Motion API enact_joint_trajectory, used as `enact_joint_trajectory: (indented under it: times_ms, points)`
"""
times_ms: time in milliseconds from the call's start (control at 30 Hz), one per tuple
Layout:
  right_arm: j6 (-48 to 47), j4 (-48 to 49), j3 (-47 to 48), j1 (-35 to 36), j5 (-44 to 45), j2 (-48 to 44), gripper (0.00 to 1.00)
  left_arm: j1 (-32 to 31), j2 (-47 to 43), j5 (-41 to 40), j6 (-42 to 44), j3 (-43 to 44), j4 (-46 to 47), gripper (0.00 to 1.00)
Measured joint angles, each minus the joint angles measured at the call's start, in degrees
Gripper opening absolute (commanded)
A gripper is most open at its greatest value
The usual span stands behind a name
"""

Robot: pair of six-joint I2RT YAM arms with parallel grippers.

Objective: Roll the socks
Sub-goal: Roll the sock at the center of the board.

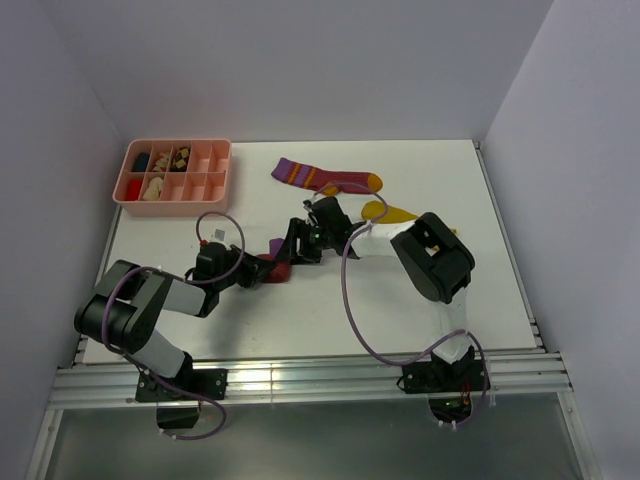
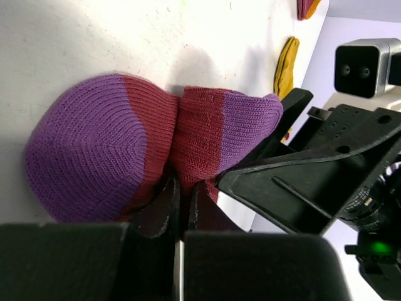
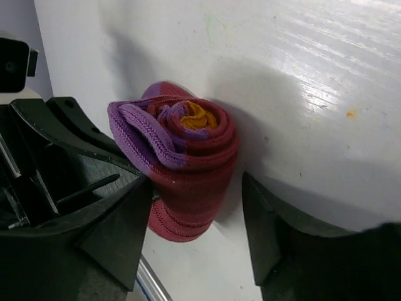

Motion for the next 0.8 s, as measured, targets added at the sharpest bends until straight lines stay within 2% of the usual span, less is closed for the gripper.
enact_joint_trajectory:
  times_ms: [100, 133, 200, 233, 267, 333, 367, 433, 467, 567, 800]
  points:
    - [0.3, 1.7, 0.3, 0.0, -1.5, 1.3, 0.44, 0.2, 0.2, 0.2, -0.3, 0.0, 0.1, 0.01]
    - [0.4, 2.2, 0.6, 0.0, -2.0, 1.7, 0.31, 0.2, 0.3, 0.3, -0.4, 0.0, 0.1, 0.01]
    - [0.2, 2.5, 1.3, 0.0, -3.0, 2.4, 0.15, 0.4, 0.7, 0.5, -0.6, 0.0, 0.3, 0.01]
    - [0.0, 2.5, 1.5, -0.1, -3.3, 2.6, 0.0, 0.5, 0.9, 0.6, -0.5, 0.3, 0.2, 0.02]
    - [-0.4, 2.4, 1.7, -0.2, -3.5, 2.7, 0.0, 0.5, 1.3, 0.9, -0.2, 0.7, 0.1, 0.1]
    - [-1.2, 1.7, 2.0, -0.5, -3.4, 2.7, 0.0, 0.6, 2.0, 1.3, 0.8, 1.7, -0.6, 0.19]
    - [-1.7, 1.2, 2.2, -0.6, -3.3, 2.7, 0.0, 0.6, 2.1, 1.5, 1.4, 2.3, -1.3, 0.31]
    - [-3.0, -0.3, 2.9, -0.7, -2.6, 2.7, 0.0, 0.5, 2.1, 1.3, 3.4, 3.7, -3.7, 0.43]
    - [-3.6, -1.1, 3.3, -0.7, -2.2, 2.6, 0.0, 0.5, 2.0, 1.1, 4.3, 4.4, -5.0, 0.53]
    - [-5.9, -5.3, 4.6, -0.7, 0.4, 1.6, 0.0, -0.2, 1.0, 0.2, 7.6, 7.4, -10.0, 0.64]
    - [-11.7, -19.0, 9.9, -0.6, 10.9, -0.7, 0.0, -2.4, -0.1, -6.6, 18.5, 16.4, -22.8, 0.68]
